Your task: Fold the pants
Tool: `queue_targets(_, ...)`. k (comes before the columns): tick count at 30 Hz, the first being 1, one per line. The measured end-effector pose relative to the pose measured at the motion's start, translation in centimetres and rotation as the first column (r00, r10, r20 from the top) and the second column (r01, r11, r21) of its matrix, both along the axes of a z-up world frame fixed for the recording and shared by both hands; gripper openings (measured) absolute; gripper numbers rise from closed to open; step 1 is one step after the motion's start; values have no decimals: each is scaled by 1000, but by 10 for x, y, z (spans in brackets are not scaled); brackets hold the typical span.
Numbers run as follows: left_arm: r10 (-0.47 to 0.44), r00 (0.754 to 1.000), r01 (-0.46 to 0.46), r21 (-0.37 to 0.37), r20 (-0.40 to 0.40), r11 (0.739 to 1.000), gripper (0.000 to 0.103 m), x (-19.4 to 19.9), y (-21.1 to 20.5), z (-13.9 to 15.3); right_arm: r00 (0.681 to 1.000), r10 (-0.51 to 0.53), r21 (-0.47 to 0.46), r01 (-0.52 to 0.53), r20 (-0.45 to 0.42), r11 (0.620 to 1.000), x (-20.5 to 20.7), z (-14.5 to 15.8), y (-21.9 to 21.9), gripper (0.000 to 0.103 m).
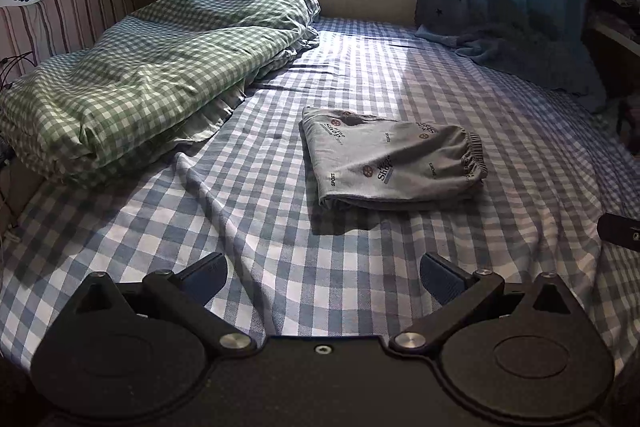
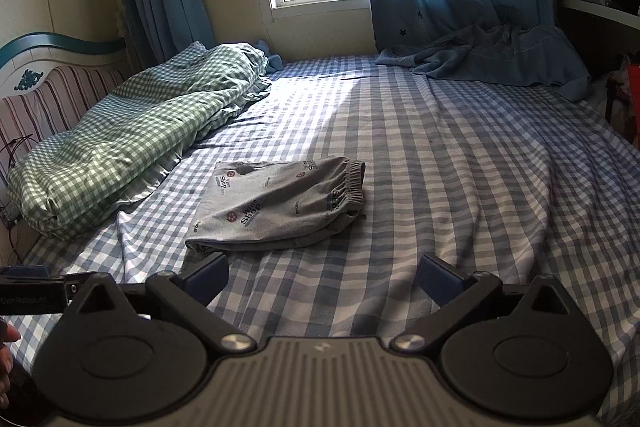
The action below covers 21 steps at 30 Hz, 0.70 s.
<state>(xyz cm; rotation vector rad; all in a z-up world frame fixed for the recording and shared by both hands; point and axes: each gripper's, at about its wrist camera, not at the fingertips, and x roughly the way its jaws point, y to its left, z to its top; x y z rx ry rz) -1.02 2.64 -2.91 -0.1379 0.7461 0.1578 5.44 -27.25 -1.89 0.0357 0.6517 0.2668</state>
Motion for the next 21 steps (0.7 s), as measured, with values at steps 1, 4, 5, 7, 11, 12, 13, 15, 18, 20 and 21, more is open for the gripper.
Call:
queue_targets(1,-2,1000,2,0,-2,1000,102,-1,2,-2,1000,-6,-1,6,-10,1000,0,-1,1,103)
queue_targets(4,-3,1000,3,-6,-4,1000,102,-2,6,-3,999,-23,-16,22,-28,1000,-1,-3,5,103)
queue_targets(5,-3,1000,3,-6,-4,1000,102,-2,7,-4,999,-23,-20,22,-35,1000,-1,-3,6,103)
queue_targets(7,-4,1000,4,-9,-7,1000,102,-3,9,-5,999,-21,-26,20,-50,999,-2,-3,9,103)
queue_targets(11,-9,1000,9,-20,-27,1000,102,-5,11,-10,996,-22,-36,19,-82,999,-2,-5,12,103)
queue_targets(12,-11,999,10,-20,-30,1000,102,-6,12,-11,996,-23,-35,20,-84,999,-3,-5,13,103)
queue_targets(13,-13,999,12,-20,-33,1000,102,-6,13,-12,996,-24,-33,21,-84,999,-4,-6,13,103)
queue_targets(15,-17,999,17,-20,-33,1000,102,-8,13,-12,996,-27,-29,25,-88,999,-5,-6,14,103)
queue_targets(18,-16,999,15,-18,-34,1000,102,-9,13,-12,995,-30,-21,29,-98,999,-7,-6,14,103)
queue_targets(20,-15,999,14,-21,-37,1000,102,-9,12,-12,994,-31,-18,29,-101,999,-7,-6,15,103)
queue_targets(21,-20,999,19,-20,-40,1000,102,-9,13,-12,994,-32,-18,31,-102,999,-7,-6,15,103)
